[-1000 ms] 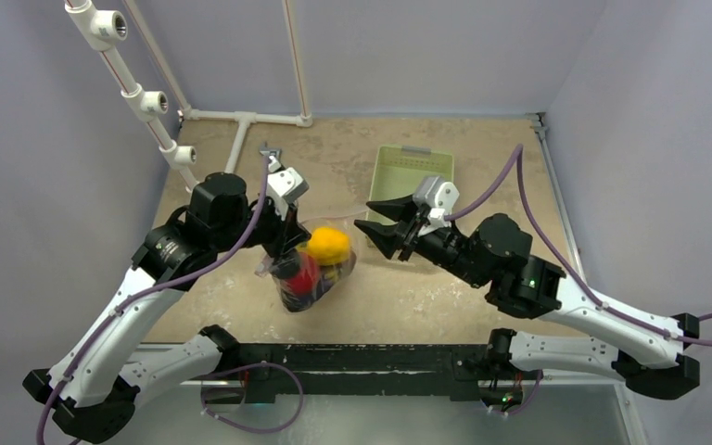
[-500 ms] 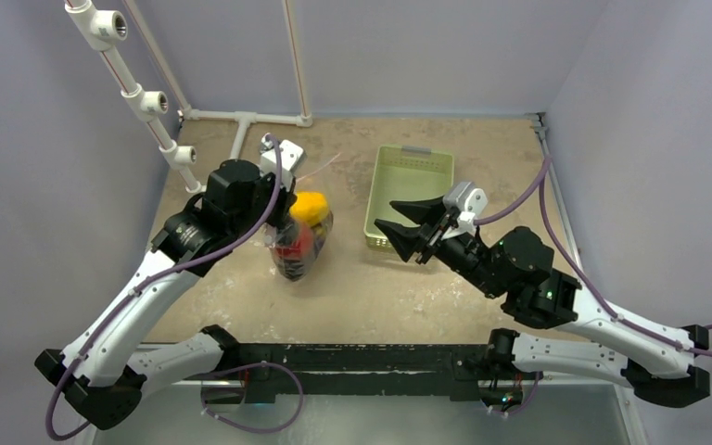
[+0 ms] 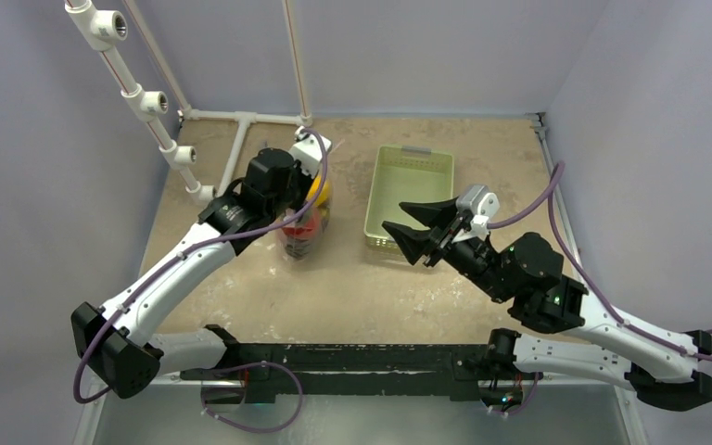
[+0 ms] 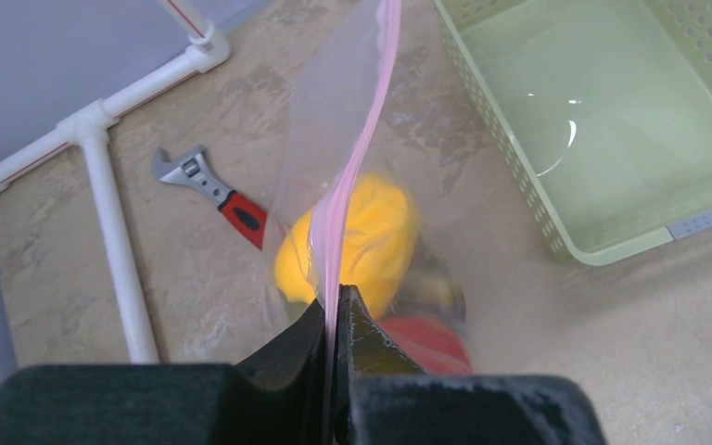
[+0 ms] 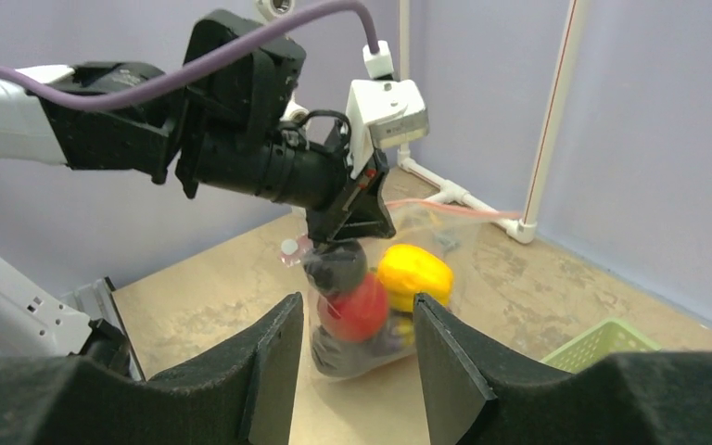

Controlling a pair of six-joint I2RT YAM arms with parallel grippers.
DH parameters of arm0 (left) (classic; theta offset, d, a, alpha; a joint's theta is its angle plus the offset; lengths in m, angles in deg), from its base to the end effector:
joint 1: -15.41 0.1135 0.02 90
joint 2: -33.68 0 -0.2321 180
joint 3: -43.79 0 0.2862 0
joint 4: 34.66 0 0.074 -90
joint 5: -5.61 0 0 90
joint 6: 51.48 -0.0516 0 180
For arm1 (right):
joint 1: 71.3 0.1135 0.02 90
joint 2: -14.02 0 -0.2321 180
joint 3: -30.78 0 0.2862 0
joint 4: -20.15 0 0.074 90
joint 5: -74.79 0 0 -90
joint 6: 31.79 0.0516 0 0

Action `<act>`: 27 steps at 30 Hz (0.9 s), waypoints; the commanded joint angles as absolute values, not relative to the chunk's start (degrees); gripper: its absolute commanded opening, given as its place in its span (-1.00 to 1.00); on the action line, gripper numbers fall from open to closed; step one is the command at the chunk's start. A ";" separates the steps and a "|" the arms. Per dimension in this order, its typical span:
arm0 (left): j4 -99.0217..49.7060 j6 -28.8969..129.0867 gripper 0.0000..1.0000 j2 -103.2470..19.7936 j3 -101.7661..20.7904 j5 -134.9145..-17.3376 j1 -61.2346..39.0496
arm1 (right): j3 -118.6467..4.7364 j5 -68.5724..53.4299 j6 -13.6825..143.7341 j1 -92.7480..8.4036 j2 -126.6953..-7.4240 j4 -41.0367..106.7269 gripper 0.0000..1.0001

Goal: Place the food in the zip-top bag and seal the zipper
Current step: Place the zipper food storage bag at the center of the board.

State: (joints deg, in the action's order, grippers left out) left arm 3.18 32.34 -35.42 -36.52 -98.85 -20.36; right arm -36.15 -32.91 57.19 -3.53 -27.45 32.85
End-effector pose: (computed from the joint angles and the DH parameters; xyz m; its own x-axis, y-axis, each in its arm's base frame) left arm 0.2743 -0.1817 0.3304 -0.3201 0.3591 -0.8767 0.4218 0.8826 0.2075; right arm 0.0995 0.2020 0.4174 0.0972 0.1931 -0.9763 -0.7681 0.6384 0.0498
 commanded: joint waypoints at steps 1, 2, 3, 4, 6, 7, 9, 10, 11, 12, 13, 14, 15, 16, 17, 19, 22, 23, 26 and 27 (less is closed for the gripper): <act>-5.93 36.26 -1.00 -35.41 -32.76 -94.00 -21.71 | -36.08 -34.69 57.75 -3.36 -26.50 30.58 0.02; -6.36 37.32 -1.00 -35.28 -31.70 -93.83 -22.33 | -36.08 -34.98 57.77 -3.36 -26.56 30.65 0.02; -6.91 37.97 -1.00 -35.00 -30.63 -93.68 -22.83 | -36.18 -35.48 58.55 -3.37 -26.70 30.66 0.05; -7.51 39.58 -1.00 -34.66 -29.33 -93.50 -23.43 | -36.24 -36.08 59.66 -3.36 -26.75 30.73 0.08; -8.52 41.74 -1.00 -33.91 -26.80 -92.99 -24.66 | -36.40 -37.66 61.14 -3.37 -26.98 31.03 0.15; -8.72 42.77 -1.00 -33.69 -25.65 -92.85 -25.22 | -36.57 -38.62 61.97 -3.36 -27.08 31.28 0.19; -8.75 44.70 -1.00 -33.49 -23.82 -92.74 -26.69 | -36.64 -40.32 63.74 -3.36 -27.17 31.66 0.26; -8.73 45.60 -1.00 -33.33 -22.90 -92.85 -27.65 | -36.61 -41.06 64.60 -3.36 -27.12 31.71 0.29; -8.90 46.34 -1.00 -33.22 -22.04 -93.20 -28.53 | -36.53 -41.59 65.29 -3.36 -27.13 31.77 0.31; -8.95 47.23 -1.00 -32.99 -20.81 -93.85 -29.43 | -36.37 -41.97 65.96 -3.36 -27.16 31.68 0.32; -8.93 48.14 -1.00 -32.80 -19.91 -94.55 -30.11 | -36.16 -42.24 66.60 -3.38 -27.18 31.45 0.33; -8.89 49.03 -1.00 -32.65 -19.04 -95.14 -30.69 | -35.98 -42.77 67.29 -3.36 -27.20 31.19 0.34; -8.80 49.93 -1.00 -32.53 -18.12 -95.56 -31.06 | -35.72 -43.38 68.19 -3.36 -27.13 30.87 0.36; -8.84 50.59 -1.00 -32.51 -17.16 -95.96 -31.39 | -35.34 -43.95 69.20 -3.40 -27.11 30.47 0.40; -8.80 51.10 -1.00 -32.55 -16.18 -96.61 -31.67 | -35.03 -44.60 70.38 -3.37 -27.18 30.19 0.44; -8.53 52.34 -1.00 -32.51 -14.62 -98.34 -31.87 | -34.62 -45.60 72.53 -3.36 -27.84 29.87 0.54; -7.63 53.12 -1.00 -32.46 -13.03 -101.68 -31.88 | -34.58 -45.87 74.48 -3.40 -29.56 30.19 0.59; -7.04 53.26 -1.00 -32.43 -12.71 -103.35 -31.88 | -34.66 -45.95 75.24 -3.37 -30.33 30.41 0.59; -4.81 53.98 -1.00 -32.56 -12.98 -107.62 -31.88 | -34.49 -46.76 77.36 -3.44 -32.05 30.76 0.66; -3.86 54.31 -1.00 -32.73 -13.52 -109.33 -31.89 | -34.21 -46.94 77.75 -3.45 -32.50 30.69 0.67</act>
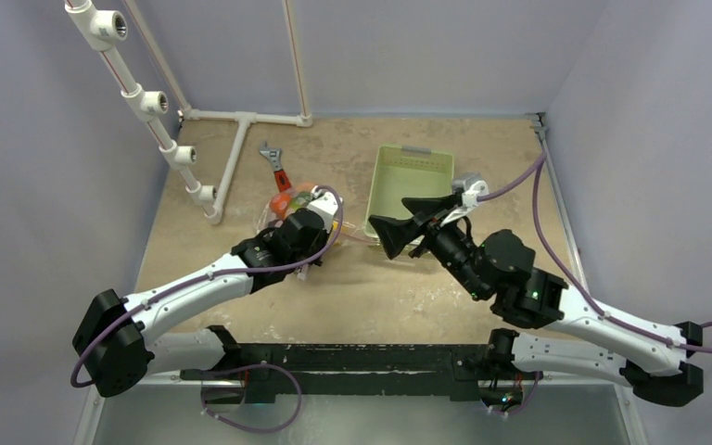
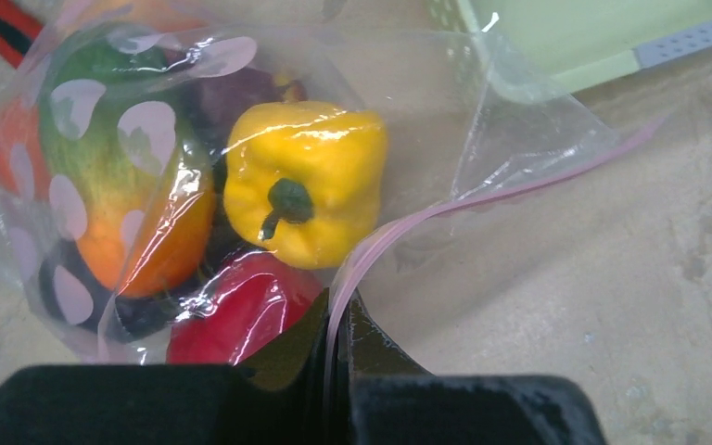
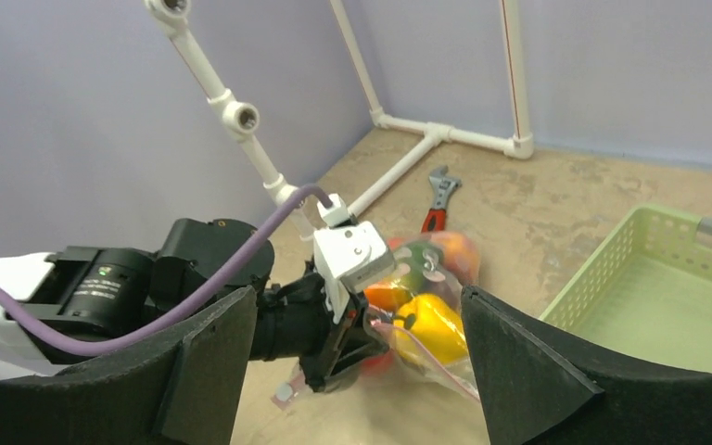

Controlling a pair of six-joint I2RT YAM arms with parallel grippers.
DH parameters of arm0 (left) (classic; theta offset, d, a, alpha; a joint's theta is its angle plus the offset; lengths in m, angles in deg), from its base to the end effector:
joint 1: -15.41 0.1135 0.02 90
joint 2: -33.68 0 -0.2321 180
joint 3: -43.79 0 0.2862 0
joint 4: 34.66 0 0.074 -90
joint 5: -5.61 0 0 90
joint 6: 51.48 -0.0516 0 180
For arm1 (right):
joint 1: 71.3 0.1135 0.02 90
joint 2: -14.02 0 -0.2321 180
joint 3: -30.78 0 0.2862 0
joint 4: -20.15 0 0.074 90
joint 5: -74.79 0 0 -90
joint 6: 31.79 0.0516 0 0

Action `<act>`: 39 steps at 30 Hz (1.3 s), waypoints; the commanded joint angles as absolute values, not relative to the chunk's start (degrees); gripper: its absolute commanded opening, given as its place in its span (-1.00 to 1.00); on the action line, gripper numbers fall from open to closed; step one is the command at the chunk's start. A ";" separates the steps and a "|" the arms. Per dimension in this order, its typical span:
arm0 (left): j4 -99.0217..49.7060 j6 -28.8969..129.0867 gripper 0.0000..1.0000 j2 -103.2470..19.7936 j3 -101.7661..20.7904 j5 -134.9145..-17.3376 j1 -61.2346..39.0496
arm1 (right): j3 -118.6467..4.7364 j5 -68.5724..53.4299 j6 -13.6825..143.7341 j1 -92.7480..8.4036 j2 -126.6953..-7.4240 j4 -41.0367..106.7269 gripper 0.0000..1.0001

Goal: Place the food in the zip-top bag and seal the zipper
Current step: Place the zipper food storage bag at the center of the board, then reset both arms

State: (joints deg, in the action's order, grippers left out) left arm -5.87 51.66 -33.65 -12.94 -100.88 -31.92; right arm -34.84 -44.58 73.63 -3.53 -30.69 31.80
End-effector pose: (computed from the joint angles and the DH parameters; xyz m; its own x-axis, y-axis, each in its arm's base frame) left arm 0.2190 -0.2160 0.1967 -0.5453 0.2700 -0.7936 0.4440 0.8960 -0.0003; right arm 0.1142 0.2124 0.3981 -0.1071 0.3504 -0.9305 -0.6173 0.7102 0.3385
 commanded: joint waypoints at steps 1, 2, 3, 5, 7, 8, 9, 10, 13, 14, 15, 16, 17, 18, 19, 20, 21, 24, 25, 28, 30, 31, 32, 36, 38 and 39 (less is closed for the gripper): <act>-2.75 54.89 -1.00 -32.86 -13.87 -111.05 -31.92 | -33.96 -47.06 78.27 -3.45 -32.96 30.65 0.68; -2.09 55.41 -1.00 -32.81 -13.95 -112.26 -31.88 | -33.78 -47.22 79.04 -3.45 -33.30 30.61 0.70; -1.66 55.82 -1.00 -32.71 -13.94 -113.11 -31.88 | -33.31 -47.79 79.81 -3.45 -33.54 30.50 0.73; -1.28 56.67 -1.00 -32.64 -13.85 -114.32 -31.89 | -32.16 -49.06 81.55 -3.71 -33.55 30.01 0.84; -0.54 57.35 -1.00 -33.34 -14.16 -115.09 -31.88 | -30.97 -49.04 83.15 -4.51 -33.32 29.37 0.91; 0.17 57.99 -1.00 -33.83 -14.64 -115.14 -31.94 | -30.47 -48.52 83.98 -5.24 -33.21 29.02 0.93; 0.69 58.29 -1.00 -34.23 -15.08 -114.85 -31.94 | -30.05 -47.81 84.57 -5.98 -33.18 28.66 0.95; 0.94 58.43 -0.90 -34.41 -15.47 -114.01 -31.93 | -29.82 -47.21 85.37 -6.71 -33.29 28.61 0.95; 0.34 58.42 -0.38 -32.97 -15.61 -110.30 -31.89 | -29.75 -45.28 88.21 -8.88 -34.18 29.53 0.98; 0.19 58.26 -0.25 -32.23 -15.68 -109.03 -31.92 | -29.75 -44.66 88.72 -9.49 -34.61 29.68 0.98; 0.32 58.07 -0.13 -31.47 -15.83 -107.91 -31.95 | -29.63 -44.08 89.19 -9.89 -34.97 29.72 0.98; 0.37 57.89 -0.05 -30.71 -16.05 -106.69 -31.89 | -29.40 -43.64 89.59 -10.35 -35.28 29.66 0.98; 0.53 57.65 0.02 -29.87 -16.35 -105.72 -31.88 | -29.06 -42.88 89.62 -10.76 -35.64 29.32 0.98; 0.68 57.41 0.07 -29.09 -16.81 -104.25 -31.89 | -28.77 -42.07 89.71 -11.27 -36.22 29.01 0.98; 0.83 57.10 0.18 -28.21 -17.02 -102.99 -31.92 | -28.50 -41.72 90.21 -11.85 -36.82 28.88 0.98; 0.92 56.90 0.30 -27.34 -17.30 -101.74 -31.89 | -28.33 -41.55 90.60 -12.29 -37.50 28.84 0.98; 1.22 56.56 0.47 -26.65 -17.66 -100.47 -31.92 | -28.20 -41.48 90.96 -12.67 -38.15 28.73 0.98; 2.71 56.20 0.74 -24.72 -19.38 -98.16 -31.94 | -27.92 -41.33 92.62 -13.58 -40.02 28.62 0.98; 3.26 56.23 0.80 -24.07 -19.91 -98.07 -31.90 | -27.98 -41.61 93.33 -13.80 -40.64 28.64 0.98; 5.03 57.54 0.89 -22.71 -21.76 -99.33 -31.88 | -28.65 -44.64 96.38 -13.99 -42.72 29.79 0.98; 7.40 58.24 0.92 -22.89 -23.51 -100.74 -31.90 | -30.26 -46.65 98.74 -14.02 -44.75 31.95 0.98; 8.28 58.49 0.93 -23.15 -24.45 -101.19 -31.88 | -31.39 -47.28 99.48 -14.01 -45.89 33.92 0.98; 9.28 58.95 0.94 -23.54 -25.26 -101.70 -31.88 | -32.70 -47.88 100.04 -14.11 -47.20 35.40 0.98; 11.93 60.28 0.98 -24.62 -28.14 -103.29 -31.89 | -37.47 -47.60 101.16 -14.05 -52.19 39.53 0.98; 12.77 61.06 0.98 -24.83 -29.31 -103.89 -31.94 | -40.10 -45.73 100.95 -14.02 -54.35 41.05 0.98; 13.27 61.43 0.98 -24.85 -30.18 -104.21 -31.91 | -41.22 -45.40 101.07 -14.05 -55.27 41.92 0.98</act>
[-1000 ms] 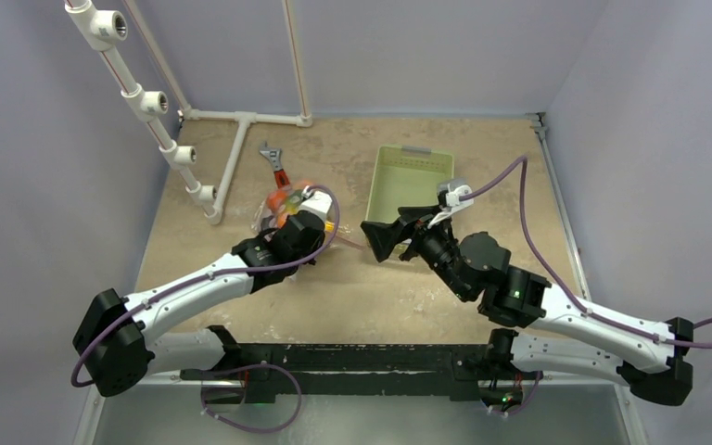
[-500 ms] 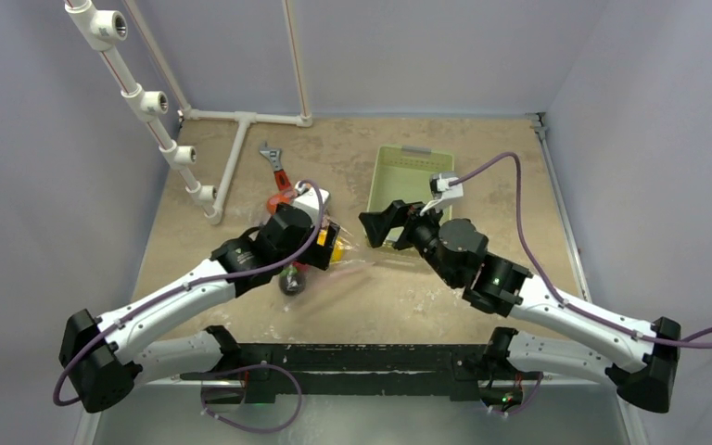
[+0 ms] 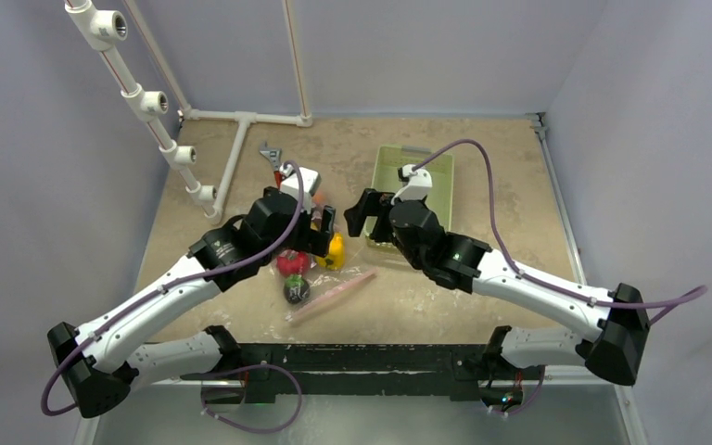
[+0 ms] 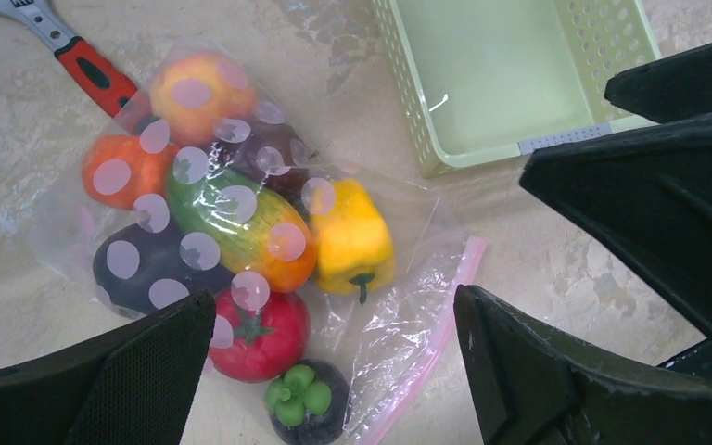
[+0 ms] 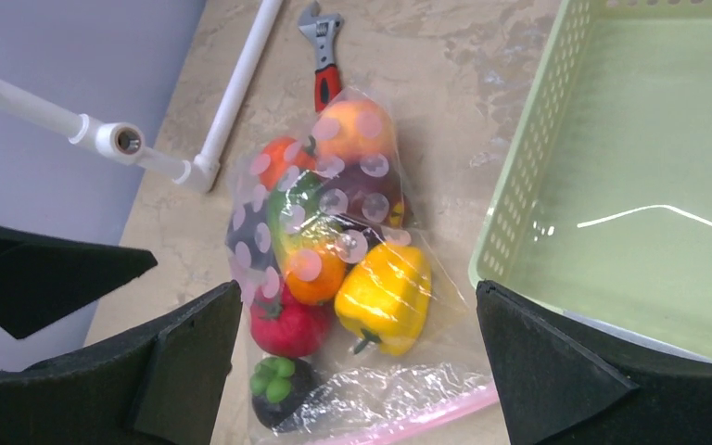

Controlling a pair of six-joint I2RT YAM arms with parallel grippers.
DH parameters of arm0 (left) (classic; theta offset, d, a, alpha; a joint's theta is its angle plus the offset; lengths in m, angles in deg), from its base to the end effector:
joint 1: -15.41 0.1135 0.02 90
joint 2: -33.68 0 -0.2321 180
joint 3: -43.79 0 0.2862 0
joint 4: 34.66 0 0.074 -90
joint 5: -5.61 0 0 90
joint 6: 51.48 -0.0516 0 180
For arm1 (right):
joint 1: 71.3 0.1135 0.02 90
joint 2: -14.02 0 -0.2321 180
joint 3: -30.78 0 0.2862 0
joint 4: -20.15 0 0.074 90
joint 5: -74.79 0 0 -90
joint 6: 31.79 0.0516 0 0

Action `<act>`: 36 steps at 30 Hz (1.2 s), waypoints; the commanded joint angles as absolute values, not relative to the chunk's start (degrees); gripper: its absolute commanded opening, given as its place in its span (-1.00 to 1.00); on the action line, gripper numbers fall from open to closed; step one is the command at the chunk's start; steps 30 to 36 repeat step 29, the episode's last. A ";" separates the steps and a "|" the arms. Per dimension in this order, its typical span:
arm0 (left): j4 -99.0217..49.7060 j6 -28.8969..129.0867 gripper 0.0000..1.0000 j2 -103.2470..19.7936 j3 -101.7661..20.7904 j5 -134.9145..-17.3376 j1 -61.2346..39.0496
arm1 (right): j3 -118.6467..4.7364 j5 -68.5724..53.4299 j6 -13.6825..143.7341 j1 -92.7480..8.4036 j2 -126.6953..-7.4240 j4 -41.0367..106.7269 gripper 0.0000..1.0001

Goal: Place the food in the zip-top bag and seal the zipper
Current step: Reset both arms

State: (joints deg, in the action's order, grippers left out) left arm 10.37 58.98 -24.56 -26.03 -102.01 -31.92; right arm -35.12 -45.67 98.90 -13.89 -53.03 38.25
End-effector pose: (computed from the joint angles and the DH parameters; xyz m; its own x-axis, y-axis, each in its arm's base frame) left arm 0.2019 -0.1960 0.3004 -0.5351 0.0890 -0.8401 0.3656 0.9209 -0.1353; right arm 0.1984 0.2618 0.2824 -0.4401 0.3550 -0.8248 -0.2394 0.8389 0.4888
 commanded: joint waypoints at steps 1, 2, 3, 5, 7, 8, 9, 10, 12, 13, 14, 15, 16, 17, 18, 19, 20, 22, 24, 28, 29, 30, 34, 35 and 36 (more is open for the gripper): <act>13.67 61.55 0.98 -24.79 -30.72 -104.73 -31.88 | -42.16 -45.60 101.28 -14.02 -56.22 42.79 0.98; 14.03 61.59 0.98 -24.54 -31.09 -105.22 -31.92 | -42.87 -45.90 101.47 -14.00 -56.88 43.59 0.98; 14.26 61.52 0.98 -24.09 -31.23 -106.04 -31.91 | -43.41 -46.11 101.41 -13.99 -57.36 44.00 0.98; 14.37 60.94 0.98 -22.61 -30.78 -108.03 -31.92 | -44.16 -46.65 101.12 -13.99 -57.64 44.38 0.98; 14.34 60.35 0.98 -20.86 -29.96 -110.01 -31.88 | -44.41 -47.43 101.03 -14.00 -57.19 44.32 0.98; 14.37 60.36 0.98 -20.03 -29.60 -110.88 -31.94 | -44.47 -48.07 100.98 -14.02 -56.83 44.37 0.98; 14.37 60.35 0.98 -19.17 -29.24 -111.51 -31.93 | -44.62 -48.86 100.94 -14.00 -56.52 44.55 0.98; 14.37 60.48 0.98 -18.41 -28.89 -112.24 -31.93 | -44.79 -49.74 100.93 -14.02 -56.29 44.89 0.98; 14.44 60.86 0.98 -16.67 -28.27 -113.63 -31.91 | -45.26 -51.46 101.11 -13.99 -55.76 45.76 0.98; 14.37 61.00 0.98 -15.83 -28.01 -114.18 -31.89 | -45.56 -52.18 101.29 -14.02 -55.58 46.33 0.98; 14.27 61.09 0.98 -15.02 -27.81 -114.46 -31.88 | -45.79 -52.74 101.36 -14.00 -55.25 46.67 0.98; 14.10 61.10 0.98 -14.27 -27.60 -114.59 -31.90 | -45.90 -53.19 101.43 -13.99 -54.86 46.81 0.98; 14.02 61.10 0.98 -13.38 -27.44 -114.62 -31.88 | -45.84 -53.59 101.38 -14.04 -54.43 46.75 0.98; 13.93 61.10 0.98 -12.90 -27.39 -114.62 -31.94 | -45.65 -53.88 101.23 -14.00 -53.89 46.49 0.98; 13.97 61.15 0.98 -12.61 -27.35 -114.65 -31.90 | -45.39 -54.15 101.05 -14.00 -53.39 46.11 0.98; 14.08 61.34 0.98 -12.48 -27.30 -114.85 -31.88 | -45.14 -54.41 100.95 -13.99 -52.86 45.76 0.98; 14.16 61.48 0.98 -12.43 -27.32 -114.96 -31.88 | -44.91 -54.76 100.72 -14.05 -52.34 45.33 0.98; 13.93 61.62 0.98 -12.51 -27.39 -114.93 -31.88 | -44.85 -55.38 100.68 -14.05 -51.29 44.81 0.98; 13.37 60.72 0.98 -12.17 -27.02 -113.49 -31.88 | -45.03 -55.71 99.97 -14.04 -50.24 44.05 0.98; 10.32 60.16 0.98 -11.37 -25.19 -112.73 -31.91 | -45.14 -55.42 97.60 -14.01 -48.40 41.98 0.98; 10.24 60.73 0.98 -11.59 -24.90 -113.59 -31.93 | -45.13 -55.38 97.28 -14.00 -48.19 41.66 0.98; 10.24 60.73 0.98 -11.59 -24.90 -113.59 -31.93 | -45.13 -55.38 97.28 -14.00 -48.19 41.66 0.98; 10.24 60.73 0.98 -11.59 -24.90 -113.59 -31.93 | -45.13 -55.38 97.28 -14.00 -48.19 41.66 0.98; 10.24 60.73 0.98 -11.59 -24.90 -113.59 -31.93 | -45.13 -55.38 97.28 -14.00 -48.19 41.66 0.98; 10.24 60.73 0.98 -11.59 -24.90 -113.59 -31.93 | -45.13 -55.38 97.28 -14.00 -48.19 41.66 0.98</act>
